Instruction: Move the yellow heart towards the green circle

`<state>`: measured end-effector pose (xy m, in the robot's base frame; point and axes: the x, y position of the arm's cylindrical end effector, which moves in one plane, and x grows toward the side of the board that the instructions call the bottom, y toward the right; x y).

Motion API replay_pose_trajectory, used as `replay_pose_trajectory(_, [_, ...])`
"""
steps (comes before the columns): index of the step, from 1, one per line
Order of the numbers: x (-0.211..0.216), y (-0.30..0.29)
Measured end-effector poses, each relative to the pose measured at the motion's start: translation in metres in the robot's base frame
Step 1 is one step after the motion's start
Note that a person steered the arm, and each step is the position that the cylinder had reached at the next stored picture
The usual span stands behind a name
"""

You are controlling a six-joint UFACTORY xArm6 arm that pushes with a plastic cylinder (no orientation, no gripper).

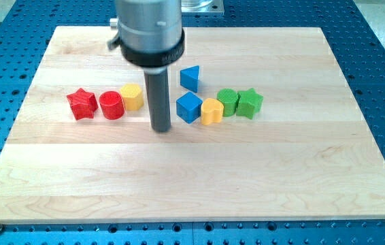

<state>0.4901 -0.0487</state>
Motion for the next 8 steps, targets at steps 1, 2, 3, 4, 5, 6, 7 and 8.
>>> replay_pose_trajectory(1, [0.003, 0.030])
replay_pose_trajectory(2, [-0.012, 0.058])
replay_pose_trajectory(3, [0.005, 0.088])
replay_pose_trajectory(4, [-0.027, 0.116])
replay_pose_trajectory(5, [-0.058, 0.102])
replay_pose_trajectory(6, [-0.040, 0.095])
replay_pose_trajectory(7, [-0.003, 0.094])
replay_pose_trajectory(8, [-0.062, 0.087])
